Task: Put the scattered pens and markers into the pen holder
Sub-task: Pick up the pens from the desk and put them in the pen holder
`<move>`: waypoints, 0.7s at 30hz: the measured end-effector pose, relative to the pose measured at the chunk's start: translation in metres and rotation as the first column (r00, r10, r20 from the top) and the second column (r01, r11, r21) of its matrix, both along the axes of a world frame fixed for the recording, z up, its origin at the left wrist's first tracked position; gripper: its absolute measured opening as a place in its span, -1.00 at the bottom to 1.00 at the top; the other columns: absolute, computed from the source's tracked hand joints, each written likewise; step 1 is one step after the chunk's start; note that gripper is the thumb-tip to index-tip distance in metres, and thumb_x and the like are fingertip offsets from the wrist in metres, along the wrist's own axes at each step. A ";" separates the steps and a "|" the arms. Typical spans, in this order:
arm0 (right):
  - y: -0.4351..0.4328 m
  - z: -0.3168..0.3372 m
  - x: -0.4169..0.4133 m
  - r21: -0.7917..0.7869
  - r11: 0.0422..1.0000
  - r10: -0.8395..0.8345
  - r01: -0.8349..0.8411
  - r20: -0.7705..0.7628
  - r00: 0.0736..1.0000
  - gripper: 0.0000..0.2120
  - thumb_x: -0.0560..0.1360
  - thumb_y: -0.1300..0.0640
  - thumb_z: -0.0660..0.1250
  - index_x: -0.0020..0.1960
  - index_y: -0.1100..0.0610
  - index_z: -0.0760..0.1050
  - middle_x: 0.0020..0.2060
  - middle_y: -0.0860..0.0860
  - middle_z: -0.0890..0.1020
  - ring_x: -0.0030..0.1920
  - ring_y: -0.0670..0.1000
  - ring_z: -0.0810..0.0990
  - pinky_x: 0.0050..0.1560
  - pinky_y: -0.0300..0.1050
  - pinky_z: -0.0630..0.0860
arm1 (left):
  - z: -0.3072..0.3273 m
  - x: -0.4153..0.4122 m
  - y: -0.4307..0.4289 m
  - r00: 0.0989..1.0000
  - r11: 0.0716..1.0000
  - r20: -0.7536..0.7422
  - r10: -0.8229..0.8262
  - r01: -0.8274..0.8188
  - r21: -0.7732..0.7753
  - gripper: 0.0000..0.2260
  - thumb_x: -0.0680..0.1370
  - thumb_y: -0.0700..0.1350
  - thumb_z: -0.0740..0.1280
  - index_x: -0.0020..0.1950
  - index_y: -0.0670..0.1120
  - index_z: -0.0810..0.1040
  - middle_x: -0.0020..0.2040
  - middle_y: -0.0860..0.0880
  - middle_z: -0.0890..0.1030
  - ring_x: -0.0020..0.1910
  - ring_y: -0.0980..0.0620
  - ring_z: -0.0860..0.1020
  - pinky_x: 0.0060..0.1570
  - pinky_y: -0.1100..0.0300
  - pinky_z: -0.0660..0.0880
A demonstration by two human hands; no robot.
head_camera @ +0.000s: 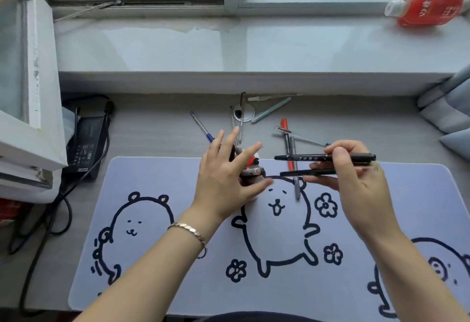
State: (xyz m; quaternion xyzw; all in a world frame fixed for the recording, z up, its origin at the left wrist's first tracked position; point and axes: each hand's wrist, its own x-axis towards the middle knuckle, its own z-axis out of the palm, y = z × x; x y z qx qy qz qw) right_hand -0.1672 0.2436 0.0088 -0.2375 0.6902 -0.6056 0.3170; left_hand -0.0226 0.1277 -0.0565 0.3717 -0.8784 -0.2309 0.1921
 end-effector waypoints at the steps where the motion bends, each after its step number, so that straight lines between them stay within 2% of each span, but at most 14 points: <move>1: -0.003 0.000 0.002 -0.016 1.000 0.001 -0.001 0.014 1.000 -0.80 0.58 0.20 0.10 -0.18 0.12 0.42 -0.28 0.12 0.51 -0.28 -0.11 0.63 -0.32 -0.26 0.62 | -0.002 -0.003 0.000 0.998 1.000 -0.054 0.021 -0.020 0.015 -0.58 0.40 0.20 0.24 0.20 0.07 0.51 0.33 -0.10 0.46 0.40 -0.15 0.28 0.29 -0.02 0.28; 2: -0.006 0.001 0.005 -0.028 1.000 0.008 -0.007 0.036 0.999 -0.80 0.58 0.21 0.11 -0.18 0.14 0.43 -0.26 0.13 0.51 -0.27 -0.09 0.63 -0.32 -0.25 0.62 | -0.004 -0.004 0.001 0.991 0.997 -0.128 0.044 -0.036 0.066 -0.66 0.45 0.11 0.22 0.13 0.01 0.55 0.24 -0.07 0.51 0.38 -0.09 0.29 0.30 0.05 0.29; 4: -0.015 -0.004 0.012 -0.039 0.998 0.047 -0.044 0.082 0.996 -0.82 0.57 0.23 0.13 -0.18 0.17 0.43 -0.28 0.13 0.52 -0.27 -0.08 0.63 -0.32 -0.22 0.63 | -0.007 -0.002 0.000 0.961 0.982 -0.256 0.103 -0.057 0.179 -0.75 0.50 -0.01 0.20 0.04 -0.07 0.59 0.16 0.04 0.49 0.37 0.06 0.25 0.33 0.25 0.20; 6: -0.027 -0.015 0.020 -0.022 0.995 0.101 -0.099 0.131 0.986 -0.84 0.55 0.25 0.16 -0.19 0.19 0.42 -0.33 0.10 0.53 -0.29 -0.09 0.63 -0.28 -0.19 0.65 | -0.010 0.001 0.001 0.944 0.964 -0.298 0.141 -0.063 0.256 -0.80 0.53 -0.08 0.21 0.05 -0.09 0.58 0.19 0.10 0.43 0.38 0.17 0.20 0.35 0.41 0.13; 8: -0.040 -0.031 0.024 0.052 0.986 0.153 -0.161 0.128 0.980 -0.85 0.54 0.24 0.21 -0.21 0.17 0.44 -0.33 0.10 0.57 -0.26 -0.04 0.64 -0.22 -0.13 0.66 | -0.011 0.004 0.002 0.949 0.955 -0.293 0.116 -0.025 0.295 -0.74 0.55 -0.08 0.16 0.15 -0.10 0.54 0.28 0.13 0.36 0.42 0.21 0.12 0.38 0.46 0.05; 10: -0.048 -0.049 0.028 0.169 0.966 0.204 -0.198 -0.021 0.979 -0.85 0.51 0.22 0.25 -0.23 0.13 0.49 -0.28 0.10 0.62 -0.22 0.03 0.66 -0.16 -0.06 0.64 | -0.011 0.007 0.002 0.962 0.958 -0.266 0.058 0.021 0.286 -0.66 0.55 -0.04 0.12 0.25 -0.12 0.48 0.36 0.13 0.28 0.44 0.20 0.05 0.38 0.48 -0.02; 12: -0.049 -0.063 0.032 0.188 0.971 0.196 -0.144 -0.292 0.936 -0.94 0.45 0.21 0.32 -0.17 0.08 0.50 -0.22 -0.08 0.56 -0.24 -0.04 0.60 -0.19 -0.14 0.58 | -0.011 0.013 0.001 0.974 0.959 -0.228 0.016 0.050 0.279 -0.62 0.55 0.00 0.12 0.34 -0.06 0.37 0.42 0.15 0.18 0.46 0.21 0.01 0.37 0.49 -0.05; 14: -0.048 -0.068 0.037 0.051 0.993 0.120 -0.110 -0.550 0.826 -0.75 0.39 0.24 0.39 0.01 0.02 0.44 -0.18 -0.18 0.47 -0.22 -0.08 0.53 -0.27 -0.30 0.51 | -0.007 0.018 0.000 0.978 0.943 -0.207 -0.013 0.080 0.323 -0.58 0.53 -0.01 0.19 0.38 0.11 0.22 0.44 0.24 0.06 0.46 0.28 -0.02 0.35 0.53 -0.03; 16: -0.049 -0.073 0.041 -0.092 0.982 0.049 -0.166 -0.723 0.689 -0.68 0.38 0.27 0.41 0.06 0.07 0.41 -0.14 -0.09 0.55 -0.17 -0.09 0.52 -0.19 -0.30 0.51 | -0.004 0.023 0.001 0.979 0.928 -0.206 -0.015 0.090 0.361 -0.45 0.47 -0.05 0.26 0.38 0.19 0.10 0.46 0.25 -0.03 0.42 0.41 -0.05 0.25 0.63 0.03; 18: -0.051 -0.080 0.044 -0.151 0.970 -0.005 -0.191 -0.799 0.602 -0.78 0.42 0.17 0.39 0.03 0.11 0.43 -0.14 0.05 0.63 -0.14 -0.01 0.57 -0.13 -0.16 0.56 | -0.002 0.026 0.002 0.984 0.916 -0.177 -0.003 0.074 0.395 -0.31 0.41 -0.05 0.34 0.40 0.22 0.01 0.50 0.18 -0.06 0.39 0.47 -0.07 0.17 0.68 0.05; 19: -0.052 -0.081 0.046 -0.168 0.971 -0.022 -0.171 -0.772 0.636 -0.80 0.46 0.07 0.34 0.03 0.11 0.43 -0.14 0.06 0.63 -0.15 0.01 0.57 -0.17 -0.10 0.58 | -0.001 0.027 0.002 0.989 0.904 -0.145 0.001 0.061 0.422 -0.24 0.39 -0.04 0.39 0.38 0.26 -0.03 0.51 0.16 -0.05 0.41 0.44 -0.06 0.18 0.67 0.05; 21: -0.056 -0.078 0.046 -0.212 0.970 -0.046 -0.120 -0.642 0.765 -0.73 0.50 -0.08 0.23 0.06 0.09 0.37 -0.10 0.07 0.60 -0.17 -0.01 0.57 -0.26 -0.06 0.58 | 0.000 0.029 0.001 0.997 0.883 -0.073 0.006 0.028 0.468 -0.14 0.33 -0.05 0.49 0.36 0.31 -0.06 0.50 0.13 0.09 0.44 0.29 0.06 0.25 0.54 0.10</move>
